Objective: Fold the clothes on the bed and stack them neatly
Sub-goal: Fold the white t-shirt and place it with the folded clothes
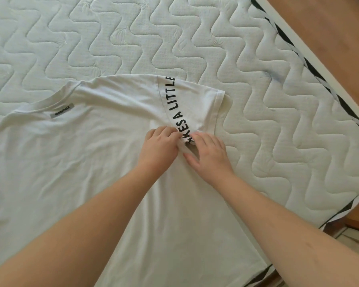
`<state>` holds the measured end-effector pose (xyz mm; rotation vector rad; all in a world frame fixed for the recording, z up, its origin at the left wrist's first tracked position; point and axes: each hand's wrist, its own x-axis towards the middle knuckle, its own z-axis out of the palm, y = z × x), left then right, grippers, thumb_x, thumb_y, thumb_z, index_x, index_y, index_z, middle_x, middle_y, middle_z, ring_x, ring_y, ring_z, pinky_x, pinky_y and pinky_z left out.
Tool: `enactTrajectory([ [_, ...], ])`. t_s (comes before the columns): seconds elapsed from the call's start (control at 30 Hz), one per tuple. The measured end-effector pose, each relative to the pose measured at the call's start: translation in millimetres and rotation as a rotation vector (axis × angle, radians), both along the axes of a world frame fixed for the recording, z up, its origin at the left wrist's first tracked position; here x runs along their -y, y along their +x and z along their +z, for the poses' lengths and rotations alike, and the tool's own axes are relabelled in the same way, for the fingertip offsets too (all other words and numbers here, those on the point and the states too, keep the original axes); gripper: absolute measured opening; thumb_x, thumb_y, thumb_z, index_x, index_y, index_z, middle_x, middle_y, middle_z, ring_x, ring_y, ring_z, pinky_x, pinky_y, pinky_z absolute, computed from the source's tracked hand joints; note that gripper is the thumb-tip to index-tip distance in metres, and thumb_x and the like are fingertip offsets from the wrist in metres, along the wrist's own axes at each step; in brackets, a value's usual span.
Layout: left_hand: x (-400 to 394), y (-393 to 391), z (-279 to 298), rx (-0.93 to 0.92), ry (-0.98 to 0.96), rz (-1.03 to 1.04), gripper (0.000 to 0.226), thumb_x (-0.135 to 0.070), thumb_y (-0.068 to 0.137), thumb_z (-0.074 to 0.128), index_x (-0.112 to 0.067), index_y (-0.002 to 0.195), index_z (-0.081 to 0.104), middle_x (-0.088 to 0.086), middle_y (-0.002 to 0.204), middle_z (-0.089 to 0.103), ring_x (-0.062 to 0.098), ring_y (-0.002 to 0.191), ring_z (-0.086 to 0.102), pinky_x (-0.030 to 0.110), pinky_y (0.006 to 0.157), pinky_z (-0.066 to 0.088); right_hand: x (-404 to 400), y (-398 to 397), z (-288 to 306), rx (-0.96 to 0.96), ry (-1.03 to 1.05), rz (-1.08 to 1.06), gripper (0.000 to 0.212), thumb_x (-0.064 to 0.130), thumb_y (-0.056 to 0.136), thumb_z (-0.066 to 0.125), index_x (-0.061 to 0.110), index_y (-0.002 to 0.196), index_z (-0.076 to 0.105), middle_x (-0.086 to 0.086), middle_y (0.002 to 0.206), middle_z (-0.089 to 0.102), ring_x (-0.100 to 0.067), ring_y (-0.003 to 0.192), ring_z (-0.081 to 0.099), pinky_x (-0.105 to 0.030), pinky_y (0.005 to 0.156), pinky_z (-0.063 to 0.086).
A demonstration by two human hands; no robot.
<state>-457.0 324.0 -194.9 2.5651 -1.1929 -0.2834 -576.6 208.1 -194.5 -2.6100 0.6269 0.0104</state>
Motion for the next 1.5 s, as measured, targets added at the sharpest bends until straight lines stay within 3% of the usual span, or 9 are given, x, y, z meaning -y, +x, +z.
enactTrajectory([
  [0.1, 2, 4, -2, -0.024, 0.007, 0.148, 0.018, -0.010, 0.083, 0.065, -0.018, 0.097, 0.074, 0.001, 0.105, 0.069, 0.030, 0.106, 0.059, 0.038, 0.090, 0.034, -12, 19, -7, -0.075, 0.003, -0.026, 0.042, 0.039, 0.091, 0.061, 0.015, 0.126, 0.060, -0.003, 0.122, 0.059, -0.025, 0.116, 0.049, -0.034, 0.101, 0.029],
  [0.23, 7, 2, -4, -0.090, -0.029, 0.287, 0.018, -0.007, 0.082, 0.061, -0.014, 0.096, 0.070, 0.005, 0.102, 0.065, 0.032, 0.100, 0.056, 0.038, 0.086, 0.034, -20, 32, -9, -0.022, 0.030, -0.179, 0.018, 0.017, 0.088, 0.061, 0.013, 0.105, 0.066, -0.005, 0.102, 0.062, -0.028, 0.099, 0.055, -0.034, 0.088, 0.033],
  [0.43, -28, -14, 0, -0.097, 0.010, 0.256, 0.041, -0.002, 0.079, 0.061, -0.012, 0.119, 0.067, 0.009, 0.116, 0.063, 0.034, 0.105, 0.057, 0.041, 0.090, 0.040, -24, 38, -7, -0.156, 0.092, -0.225, 0.028, 0.009, 0.090, 0.053, 0.015, 0.118, 0.058, -0.005, 0.119, 0.055, -0.026, 0.109, 0.051, -0.032, 0.095, 0.035],
  [0.63, -89, -15, -7, -0.190, -0.026, 0.236, 0.042, -0.004, 0.086, 0.057, -0.009, 0.128, 0.061, 0.007, 0.134, 0.057, 0.030, 0.120, 0.054, 0.039, 0.102, 0.035, -42, 53, 4, -0.266, -0.071, -0.249, 0.042, 0.011, 0.089, 0.049, 0.017, 0.130, 0.049, -0.006, 0.129, 0.049, -0.028, 0.119, 0.044, -0.035, 0.096, 0.030],
  [0.77, -144, -9, -11, -0.181, 0.056, 0.270, 0.052, -0.013, 0.089, 0.056, -0.011, 0.141, 0.050, 0.008, 0.149, 0.045, 0.027, 0.138, 0.041, 0.039, 0.113, 0.027, -92, 57, 6, -0.041, -0.089, -0.145, 0.058, 0.014, 0.086, 0.054, 0.010, 0.143, 0.043, -0.009, 0.144, 0.045, -0.030, 0.132, 0.039, -0.040, 0.107, 0.028],
  [1.03, -297, 5, -24, -0.128, 0.359, 0.486, 0.062, -0.046, 0.102, 0.028, -0.033, 0.157, 0.004, -0.003, 0.166, -0.005, 0.019, 0.152, -0.003, 0.039, 0.121, -0.002, -213, 81, -3, -0.151, -0.015, 0.252, 0.061, 0.026, 0.098, 0.045, 0.015, 0.154, 0.025, -0.004, 0.162, 0.022, -0.020, 0.150, 0.015, -0.031, 0.118, 0.005],
  [1.23, -374, 24, -14, -0.094, 0.365, 0.571, 0.057, -0.042, 0.103, 0.030, -0.028, 0.157, 0.016, 0.002, 0.166, 0.007, 0.020, 0.152, 0.005, 0.040, 0.120, -0.001, -287, 129, 0, -0.164, 0.021, 0.462, 0.060, 0.029, 0.101, 0.040, 0.018, 0.156, 0.019, -0.001, 0.164, 0.014, -0.018, 0.151, 0.009, -0.034, 0.121, 0.011],
  [1.4, -419, 79, 5, 0.104, 0.084, 0.677, 0.049, -0.020, 0.099, 0.046, -0.018, 0.148, 0.040, 0.008, 0.158, 0.033, 0.025, 0.149, 0.023, 0.043, 0.120, 0.007, -334, 174, 3, -0.151, 0.055, 0.519, 0.057, 0.026, 0.102, 0.035, 0.019, 0.156, 0.017, 0.002, 0.164, 0.013, -0.015, 0.151, 0.008, -0.033, 0.121, 0.007],
  [1.5, -452, 129, 12, 0.091, 0.061, 0.806, 0.061, -0.009, 0.093, 0.042, -0.022, 0.151, 0.031, 0.005, 0.160, 0.025, 0.023, 0.150, 0.016, 0.045, 0.120, 0.007, -359, 198, 5, -0.191, 0.082, 0.554, 0.057, 0.026, 0.103, 0.030, 0.022, 0.157, 0.013, 0.005, 0.164, 0.010, -0.012, 0.151, 0.005, -0.031, 0.121, 0.004],
])
